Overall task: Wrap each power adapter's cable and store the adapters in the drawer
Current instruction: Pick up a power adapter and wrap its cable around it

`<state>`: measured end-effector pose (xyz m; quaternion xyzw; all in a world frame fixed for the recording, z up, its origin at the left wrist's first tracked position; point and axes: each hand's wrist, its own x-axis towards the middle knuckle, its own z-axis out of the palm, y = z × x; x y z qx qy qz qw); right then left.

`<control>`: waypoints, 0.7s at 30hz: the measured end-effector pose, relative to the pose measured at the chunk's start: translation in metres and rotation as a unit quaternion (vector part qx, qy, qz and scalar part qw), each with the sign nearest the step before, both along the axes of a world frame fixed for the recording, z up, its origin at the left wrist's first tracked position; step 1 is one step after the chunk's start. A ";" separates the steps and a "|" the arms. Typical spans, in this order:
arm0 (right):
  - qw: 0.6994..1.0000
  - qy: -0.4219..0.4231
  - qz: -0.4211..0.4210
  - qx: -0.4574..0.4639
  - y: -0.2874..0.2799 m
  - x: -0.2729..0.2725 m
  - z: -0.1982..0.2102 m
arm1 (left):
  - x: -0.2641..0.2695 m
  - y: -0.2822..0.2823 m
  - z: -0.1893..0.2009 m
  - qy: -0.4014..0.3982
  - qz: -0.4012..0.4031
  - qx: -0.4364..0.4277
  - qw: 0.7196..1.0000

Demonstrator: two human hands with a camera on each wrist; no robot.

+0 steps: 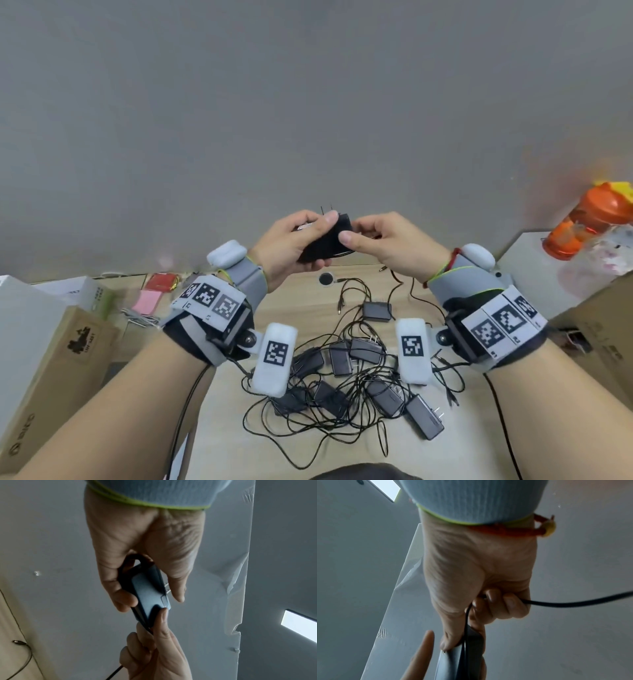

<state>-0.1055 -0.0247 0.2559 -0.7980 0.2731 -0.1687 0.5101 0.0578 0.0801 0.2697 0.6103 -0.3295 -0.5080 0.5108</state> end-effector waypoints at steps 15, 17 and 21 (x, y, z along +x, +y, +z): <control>0.999 0.039 -0.012 -0.029 0.007 -0.002 0.002 | 0.013 -0.001 -0.009 0.003 0.096 -0.034 0.995; 0.999 0.041 -0.015 -0.032 0.009 -0.002 0.004 | 0.016 -0.002 -0.011 -0.021 0.105 -0.030 0.994; 0.998 0.019 -0.020 -0.048 0.003 -0.002 0.009 | 0.018 0.000 -0.018 -0.096 0.091 -0.013 0.991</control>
